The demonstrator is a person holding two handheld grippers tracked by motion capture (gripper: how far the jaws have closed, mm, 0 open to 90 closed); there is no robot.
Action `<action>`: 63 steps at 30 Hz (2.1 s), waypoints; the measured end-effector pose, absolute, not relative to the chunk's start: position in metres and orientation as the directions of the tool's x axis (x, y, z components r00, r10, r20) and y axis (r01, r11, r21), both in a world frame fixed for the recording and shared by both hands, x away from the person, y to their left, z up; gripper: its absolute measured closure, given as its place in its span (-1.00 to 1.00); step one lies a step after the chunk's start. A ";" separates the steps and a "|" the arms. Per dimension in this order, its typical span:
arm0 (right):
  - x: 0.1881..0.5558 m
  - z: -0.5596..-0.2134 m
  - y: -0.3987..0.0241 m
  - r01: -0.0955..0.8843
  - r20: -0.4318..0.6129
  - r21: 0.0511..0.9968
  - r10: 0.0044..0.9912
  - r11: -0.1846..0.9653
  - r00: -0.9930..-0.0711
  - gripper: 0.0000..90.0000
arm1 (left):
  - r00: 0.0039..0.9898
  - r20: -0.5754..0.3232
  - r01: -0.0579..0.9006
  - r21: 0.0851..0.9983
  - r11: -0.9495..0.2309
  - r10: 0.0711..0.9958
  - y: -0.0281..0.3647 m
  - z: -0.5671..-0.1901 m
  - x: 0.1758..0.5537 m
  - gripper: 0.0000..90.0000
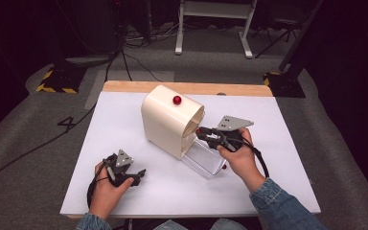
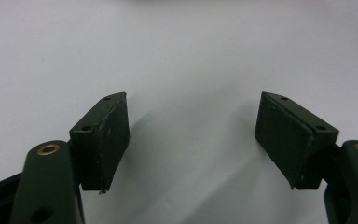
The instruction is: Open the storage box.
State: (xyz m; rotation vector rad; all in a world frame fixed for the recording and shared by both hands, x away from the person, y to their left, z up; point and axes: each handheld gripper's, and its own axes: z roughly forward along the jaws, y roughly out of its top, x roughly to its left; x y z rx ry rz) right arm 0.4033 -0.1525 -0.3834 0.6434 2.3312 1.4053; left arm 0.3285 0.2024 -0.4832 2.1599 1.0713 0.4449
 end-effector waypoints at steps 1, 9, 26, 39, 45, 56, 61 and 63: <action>0.402 -0.383 -0.152 0.201 -0.058 0.891 0.541 0.407 -0.839 0.64 | 0.603 0.005 0.566 0.701 -0.433 0.797 0.202 -0.483 0.328 -0.41; 0.388 -0.372 -0.169 0.171 -0.057 0.913 0.532 0.370 -0.845 0.98 | 0.603 -0.003 0.571 0.700 -0.429 0.798 0.203 -0.483 0.329 -0.41; 0.398 -0.388 -0.165 0.228 -0.028 0.902 0.576 0.367 -0.817 0.39 | 0.602 -0.007 0.575 0.698 -0.427 0.799 0.203 -0.483 0.329 -0.41; 0.395 -0.388 -0.162 0.209 -0.038 0.901 0.549 0.381 -0.835 0.65 | 0.602 -0.006 0.573 0.699 -0.427 0.799 0.203 -0.483 0.329 -0.41; 0.387 -0.383 -0.174 0.211 -0.033 0.903 0.550 0.374 -0.834 0.65 | 0.602 -0.005 0.572 0.700 -0.427 0.798 0.203 -0.483 0.329 -0.41; 0.363 -0.379 -0.208 0.228 -0.011 0.907 0.559 0.355 -0.829 0.65 | 0.602 -0.005 0.572 0.700 -0.427 0.798 0.203 -0.483 0.329 -0.41; 0.353 -0.381 -0.223 0.242 -0.001 0.903 0.565 0.354 -0.825 0.65 | 0.603 -0.005 0.573 0.700 -0.427 0.798 0.203 -0.483 0.329 -0.41; 0.351 -0.383 -0.227 0.248 0.002 0.901 0.568 0.357 -0.823 0.65 | 0.602 -0.006 0.573 0.700 -0.427 0.798 0.203 -0.483 0.329 -0.41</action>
